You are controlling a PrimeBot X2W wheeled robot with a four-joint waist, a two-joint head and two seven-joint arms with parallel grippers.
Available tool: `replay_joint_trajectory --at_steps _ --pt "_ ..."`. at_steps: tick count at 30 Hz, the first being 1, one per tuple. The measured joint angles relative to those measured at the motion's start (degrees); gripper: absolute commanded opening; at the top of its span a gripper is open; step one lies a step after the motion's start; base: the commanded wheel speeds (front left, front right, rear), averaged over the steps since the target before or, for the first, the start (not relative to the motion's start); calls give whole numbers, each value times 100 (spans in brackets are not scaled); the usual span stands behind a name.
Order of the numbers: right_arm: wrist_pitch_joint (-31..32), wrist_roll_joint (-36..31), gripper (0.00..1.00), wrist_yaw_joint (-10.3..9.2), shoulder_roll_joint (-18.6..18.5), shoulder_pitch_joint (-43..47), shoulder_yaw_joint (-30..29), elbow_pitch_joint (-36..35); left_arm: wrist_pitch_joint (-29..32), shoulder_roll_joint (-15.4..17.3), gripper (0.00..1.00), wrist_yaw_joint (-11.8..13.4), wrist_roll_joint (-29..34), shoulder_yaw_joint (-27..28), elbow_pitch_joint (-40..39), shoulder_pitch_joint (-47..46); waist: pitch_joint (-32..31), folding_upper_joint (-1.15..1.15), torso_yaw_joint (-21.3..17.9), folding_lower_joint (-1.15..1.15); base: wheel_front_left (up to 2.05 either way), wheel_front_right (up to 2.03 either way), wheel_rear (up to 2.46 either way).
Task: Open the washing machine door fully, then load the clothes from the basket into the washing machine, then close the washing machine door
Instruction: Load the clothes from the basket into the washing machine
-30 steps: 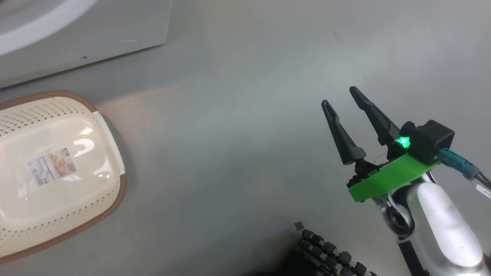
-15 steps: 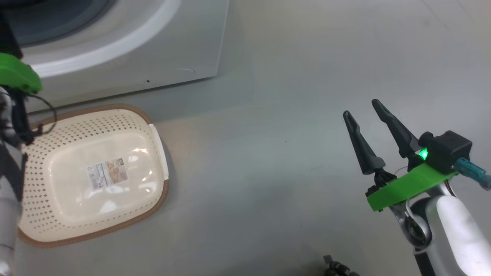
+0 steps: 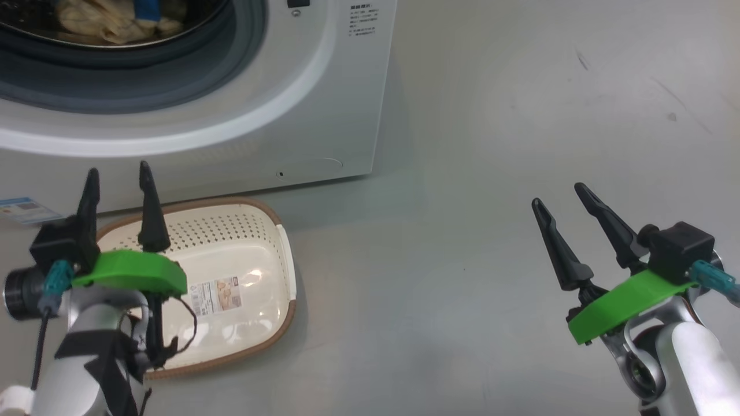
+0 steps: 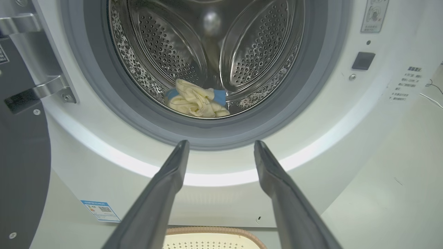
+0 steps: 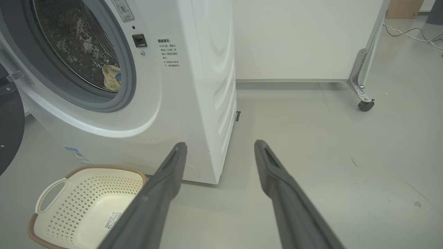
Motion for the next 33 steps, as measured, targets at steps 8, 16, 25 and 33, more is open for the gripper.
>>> replay_joint_trajectory --at_steps 8,16,25,33 --pt "127 -25 100 0 -15 191 -68 -86 -1 -68 100 269 2 -3 -742 994 -433 0 149 0 0 0 0" --pt "300 -42 100 0 -24 415 -89 -136 8 -71 100 326 18 -25 -1243 1895 -828 0 256 0 0 0 0" --pt "530 -93 100 0 -76 775 -281 -320 163 -68 100 339 99 -214 -1663 2531 -1229 0 416 0 0 0 0" --pt "597 -93 100 0 -76 776 -281 -400 254 -20 100 339 143 -348 -1750 2609 -1325 0 486 0 0 0 0"
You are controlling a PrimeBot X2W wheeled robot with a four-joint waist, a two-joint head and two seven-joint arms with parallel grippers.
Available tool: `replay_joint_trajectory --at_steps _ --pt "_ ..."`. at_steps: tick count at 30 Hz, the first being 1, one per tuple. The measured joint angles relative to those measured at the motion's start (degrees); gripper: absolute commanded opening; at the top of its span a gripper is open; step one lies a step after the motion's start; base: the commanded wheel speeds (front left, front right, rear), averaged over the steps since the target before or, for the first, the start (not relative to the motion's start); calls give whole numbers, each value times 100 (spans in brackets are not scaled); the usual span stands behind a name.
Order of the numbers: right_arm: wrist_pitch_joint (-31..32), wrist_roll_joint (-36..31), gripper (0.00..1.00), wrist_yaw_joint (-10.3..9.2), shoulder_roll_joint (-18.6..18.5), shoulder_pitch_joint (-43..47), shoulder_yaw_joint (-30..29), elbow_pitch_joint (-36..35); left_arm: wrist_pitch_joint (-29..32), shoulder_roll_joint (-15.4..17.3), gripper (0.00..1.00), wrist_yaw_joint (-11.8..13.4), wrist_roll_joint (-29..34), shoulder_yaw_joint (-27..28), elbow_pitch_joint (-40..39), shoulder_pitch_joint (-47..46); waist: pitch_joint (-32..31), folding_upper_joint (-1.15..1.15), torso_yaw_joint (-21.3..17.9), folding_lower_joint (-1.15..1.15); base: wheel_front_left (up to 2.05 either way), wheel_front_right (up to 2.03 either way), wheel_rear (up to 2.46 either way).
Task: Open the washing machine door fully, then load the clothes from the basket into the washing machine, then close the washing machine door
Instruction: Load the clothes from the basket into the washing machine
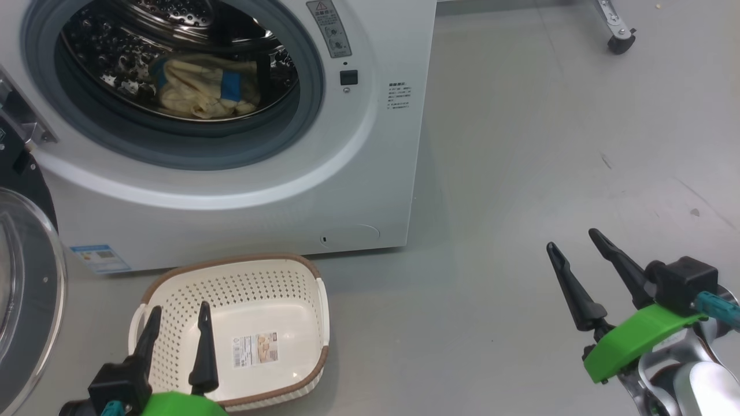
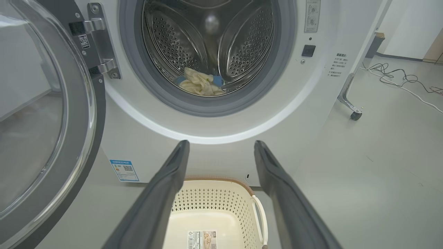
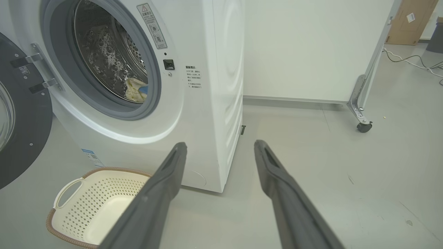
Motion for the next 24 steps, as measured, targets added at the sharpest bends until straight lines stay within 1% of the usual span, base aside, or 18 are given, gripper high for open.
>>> replay_joint_trajectory --at_steps 8,24 --pt "49 -7 100 0 15 31 -15 -3 -44 86 100 1 18 12 -109 -1 -34 0 -5 0 0 0 0" --pt "51 -7 100 0 37 137 -29 -24 -51 105 100 5 16 64 -109 1 -36 0 36 0 0 0 0"
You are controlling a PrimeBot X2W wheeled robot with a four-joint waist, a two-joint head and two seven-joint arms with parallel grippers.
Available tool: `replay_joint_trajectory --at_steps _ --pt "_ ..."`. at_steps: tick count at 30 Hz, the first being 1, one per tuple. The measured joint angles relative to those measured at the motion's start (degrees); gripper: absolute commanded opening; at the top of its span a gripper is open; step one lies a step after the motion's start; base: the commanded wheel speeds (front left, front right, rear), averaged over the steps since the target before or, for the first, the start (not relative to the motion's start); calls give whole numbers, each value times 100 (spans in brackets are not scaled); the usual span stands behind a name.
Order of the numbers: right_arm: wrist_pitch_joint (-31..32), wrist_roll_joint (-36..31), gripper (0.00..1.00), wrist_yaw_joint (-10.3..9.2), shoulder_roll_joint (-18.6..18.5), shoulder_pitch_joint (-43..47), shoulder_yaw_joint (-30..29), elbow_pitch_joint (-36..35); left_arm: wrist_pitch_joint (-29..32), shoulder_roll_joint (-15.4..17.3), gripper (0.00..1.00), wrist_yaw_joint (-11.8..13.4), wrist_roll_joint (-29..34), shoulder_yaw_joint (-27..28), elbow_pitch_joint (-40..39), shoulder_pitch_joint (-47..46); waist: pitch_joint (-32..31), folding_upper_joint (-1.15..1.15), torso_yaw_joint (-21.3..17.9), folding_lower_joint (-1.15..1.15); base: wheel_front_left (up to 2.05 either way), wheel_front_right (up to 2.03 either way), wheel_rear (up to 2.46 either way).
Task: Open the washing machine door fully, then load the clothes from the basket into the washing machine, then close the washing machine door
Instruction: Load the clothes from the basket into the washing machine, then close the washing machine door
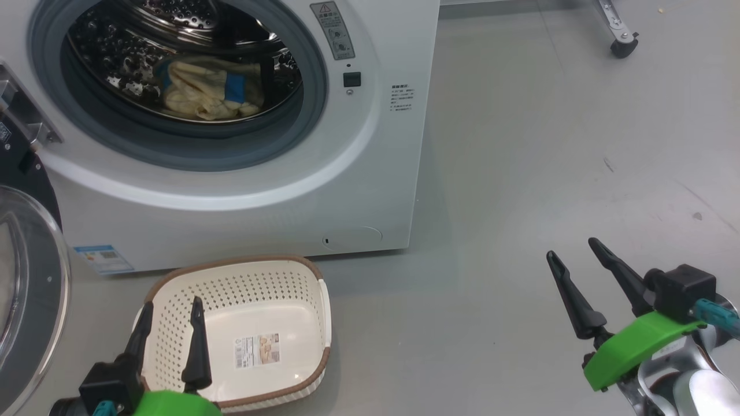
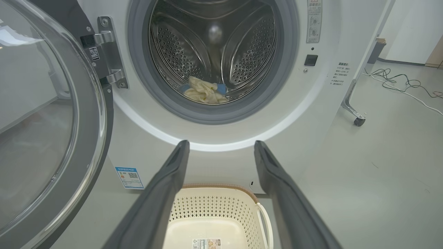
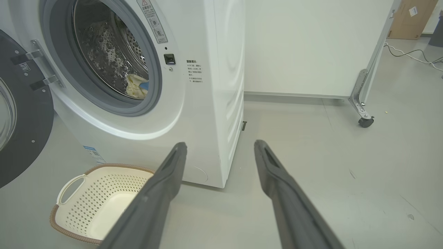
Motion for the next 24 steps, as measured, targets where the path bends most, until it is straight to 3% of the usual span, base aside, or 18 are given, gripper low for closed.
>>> replay_joint_trajectory --at_steps 12,24 --pt "-1 0 100 0 23 0 0 -2 1 16 100 11 0 5 32 1 1 0 18 0 -31 31 0" --pt "-1 0 100 0 47 -1 -19 -2 8 82 100 8 -7 -94 10 2 7 0 103 0 -162 162 0"
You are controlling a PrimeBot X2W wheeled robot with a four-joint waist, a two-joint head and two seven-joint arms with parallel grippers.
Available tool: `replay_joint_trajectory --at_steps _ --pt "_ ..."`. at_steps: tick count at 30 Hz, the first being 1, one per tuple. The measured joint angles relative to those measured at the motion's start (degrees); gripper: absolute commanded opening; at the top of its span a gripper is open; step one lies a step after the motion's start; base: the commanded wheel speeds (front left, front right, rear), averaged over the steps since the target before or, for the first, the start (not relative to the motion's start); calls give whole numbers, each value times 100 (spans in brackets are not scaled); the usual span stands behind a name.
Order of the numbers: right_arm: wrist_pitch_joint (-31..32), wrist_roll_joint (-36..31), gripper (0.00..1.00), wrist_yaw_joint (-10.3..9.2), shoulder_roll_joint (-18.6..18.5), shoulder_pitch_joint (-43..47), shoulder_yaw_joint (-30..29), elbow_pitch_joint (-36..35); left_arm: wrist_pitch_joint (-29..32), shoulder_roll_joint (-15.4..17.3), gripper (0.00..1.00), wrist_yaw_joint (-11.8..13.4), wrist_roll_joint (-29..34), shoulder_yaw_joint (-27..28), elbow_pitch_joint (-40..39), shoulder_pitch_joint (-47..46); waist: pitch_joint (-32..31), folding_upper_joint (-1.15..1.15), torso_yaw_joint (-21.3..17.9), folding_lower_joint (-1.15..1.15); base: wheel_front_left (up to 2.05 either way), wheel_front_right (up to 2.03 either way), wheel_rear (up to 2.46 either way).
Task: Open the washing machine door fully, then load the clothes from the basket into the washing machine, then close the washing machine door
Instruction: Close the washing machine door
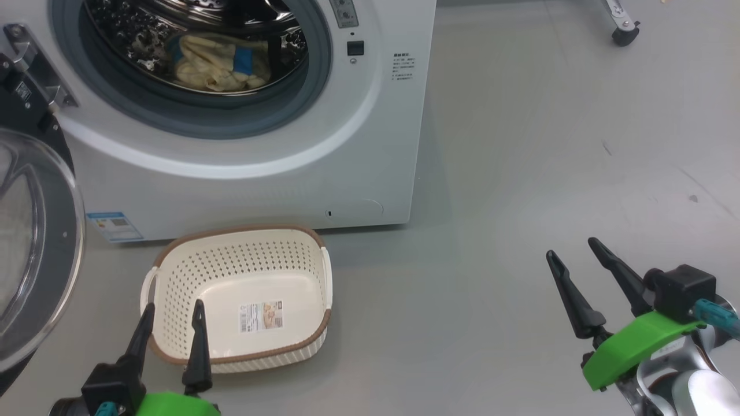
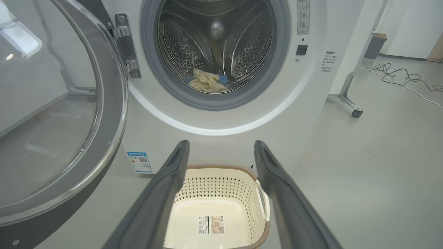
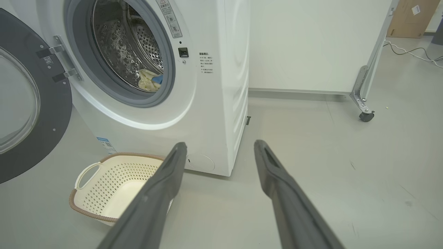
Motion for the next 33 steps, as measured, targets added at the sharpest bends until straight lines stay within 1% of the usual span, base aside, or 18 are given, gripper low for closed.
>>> replay_joint_trajectory --at_steps 7,21,27,33 --pt "0 0 100 0 0 5 -3 0 -42 34 100 1 30 1 -25 3 19 0 52 0 -97 97 0" --pt "0 0 100 0 -1 7 -56 -9 -57 55 100 2 41 -15 -16 2 15 0 198 0 -4 4 0" --pt "7 -13 100 0 -4 120 -155 -52 -57 54 100 4 41 -53 -12 2 -13 0 488 0 0 0 0" --pt "68 -43 100 0 -7 229 -175 -74 -55 67 100 5 51 -108 -8 7 -101 0 1014 0 0 0 0"
